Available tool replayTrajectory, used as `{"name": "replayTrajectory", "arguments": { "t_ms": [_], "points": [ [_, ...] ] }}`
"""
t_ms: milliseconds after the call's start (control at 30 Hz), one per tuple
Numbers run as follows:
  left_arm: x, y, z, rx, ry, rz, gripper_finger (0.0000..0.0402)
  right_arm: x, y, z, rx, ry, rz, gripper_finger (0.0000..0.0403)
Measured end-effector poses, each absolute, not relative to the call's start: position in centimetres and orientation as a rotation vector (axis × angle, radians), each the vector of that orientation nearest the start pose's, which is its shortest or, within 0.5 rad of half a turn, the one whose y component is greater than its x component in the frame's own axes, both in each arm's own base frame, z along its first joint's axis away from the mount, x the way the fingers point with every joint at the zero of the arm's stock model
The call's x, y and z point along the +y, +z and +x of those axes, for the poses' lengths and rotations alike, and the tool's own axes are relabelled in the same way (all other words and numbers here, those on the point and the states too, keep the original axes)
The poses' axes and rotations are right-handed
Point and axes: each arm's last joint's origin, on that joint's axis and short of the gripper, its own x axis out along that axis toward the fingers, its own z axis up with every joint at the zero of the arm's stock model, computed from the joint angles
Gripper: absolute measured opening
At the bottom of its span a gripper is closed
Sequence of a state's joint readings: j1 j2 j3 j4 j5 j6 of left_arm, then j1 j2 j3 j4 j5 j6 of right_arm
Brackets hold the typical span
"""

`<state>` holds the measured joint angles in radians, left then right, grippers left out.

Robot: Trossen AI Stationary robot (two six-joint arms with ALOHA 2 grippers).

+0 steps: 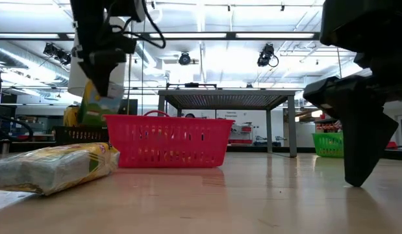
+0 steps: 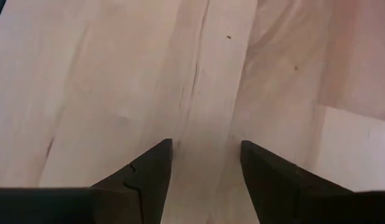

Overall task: Pick & Place Office Desk Supplies
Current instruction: Put the crayons box into the black bin

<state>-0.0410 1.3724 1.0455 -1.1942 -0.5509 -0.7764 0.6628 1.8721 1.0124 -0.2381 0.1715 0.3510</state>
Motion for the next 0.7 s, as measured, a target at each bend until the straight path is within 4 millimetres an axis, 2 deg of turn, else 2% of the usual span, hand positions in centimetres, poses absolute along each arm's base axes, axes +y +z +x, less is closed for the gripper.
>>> {"name": "replayTrajectory", "arguments": {
  "t_ms": [200, 400, 700],
  "points": [
    [1.0, 23.8, 22.0, 1.220, 0.952, -0.172, 0.0093, 21.3, 13.0, 28.3, 0.987, 0.323, -0.136, 0.0199],
    [0.9, 23.0, 22.0, 1.234, 0.924, -0.208, 0.0093, 20.8, 14.6, 29.0, 0.905, 0.339, -0.136, 0.0199],
    [1.0, 21.3, 21.6, 1.307, 0.853, -0.266, 0.0093, 20.7, 17.4, 28.6, 0.826, 0.358, -0.118, 0.0199]
  ]
}}
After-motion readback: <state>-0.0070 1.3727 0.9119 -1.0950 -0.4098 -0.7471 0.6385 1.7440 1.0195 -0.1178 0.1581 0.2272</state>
